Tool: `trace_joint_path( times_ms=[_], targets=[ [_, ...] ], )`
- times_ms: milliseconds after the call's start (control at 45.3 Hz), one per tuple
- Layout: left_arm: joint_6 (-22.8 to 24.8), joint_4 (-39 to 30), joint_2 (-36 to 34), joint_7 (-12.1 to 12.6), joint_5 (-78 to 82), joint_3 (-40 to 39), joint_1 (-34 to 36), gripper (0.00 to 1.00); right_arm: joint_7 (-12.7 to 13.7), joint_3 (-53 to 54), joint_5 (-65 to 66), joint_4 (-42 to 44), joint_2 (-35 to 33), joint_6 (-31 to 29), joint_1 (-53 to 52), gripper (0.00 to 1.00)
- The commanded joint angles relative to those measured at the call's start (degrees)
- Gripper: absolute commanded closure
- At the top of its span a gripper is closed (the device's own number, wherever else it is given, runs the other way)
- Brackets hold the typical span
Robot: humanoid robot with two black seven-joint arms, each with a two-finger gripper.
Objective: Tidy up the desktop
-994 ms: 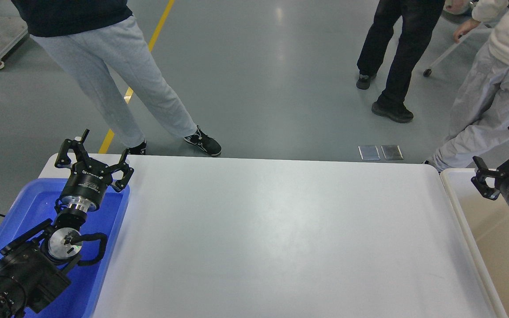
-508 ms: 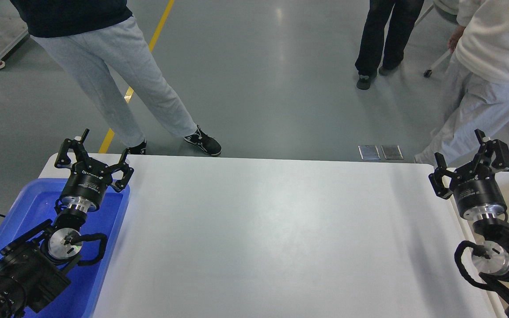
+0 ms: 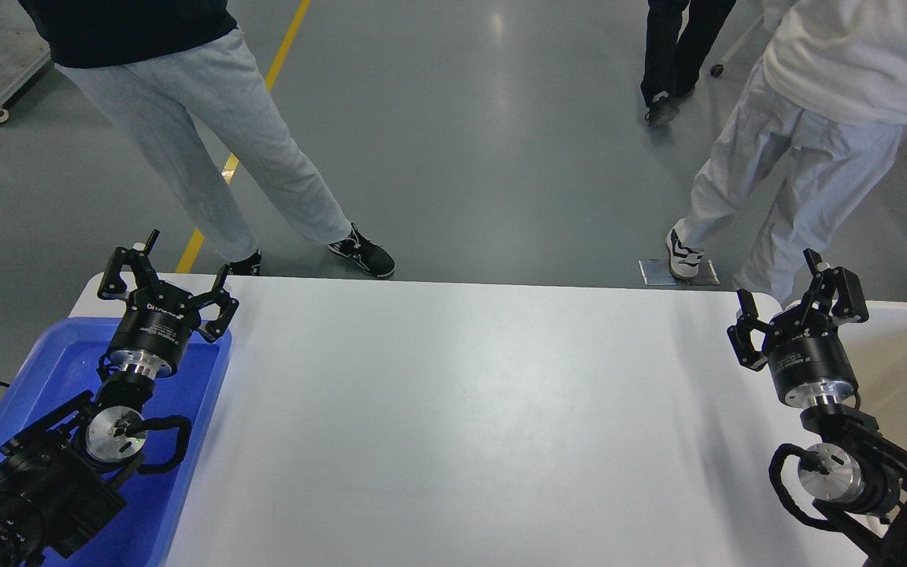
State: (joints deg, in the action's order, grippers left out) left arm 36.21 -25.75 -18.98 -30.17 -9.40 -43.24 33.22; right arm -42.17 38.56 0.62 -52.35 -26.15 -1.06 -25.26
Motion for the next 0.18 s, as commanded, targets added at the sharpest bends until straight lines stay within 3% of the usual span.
trace_joint_path(
  times_ms=[0, 155],
  targets=[
    [0.0, 0.0, 0.0, 0.02, 0.0, 0.0, 0.0, 0.0, -0.19, -2.0, 0.08, -0.29, 0.4, 1.94, -0.23, 0.0],
    [0.0, 0.0, 0.0, 0.02, 0.0, 0.0, 0.0, 0.0, -0.19, -2.35, 0.17, -0.2, 0.84, 2.38, -0.32, 0.0]
  ],
)
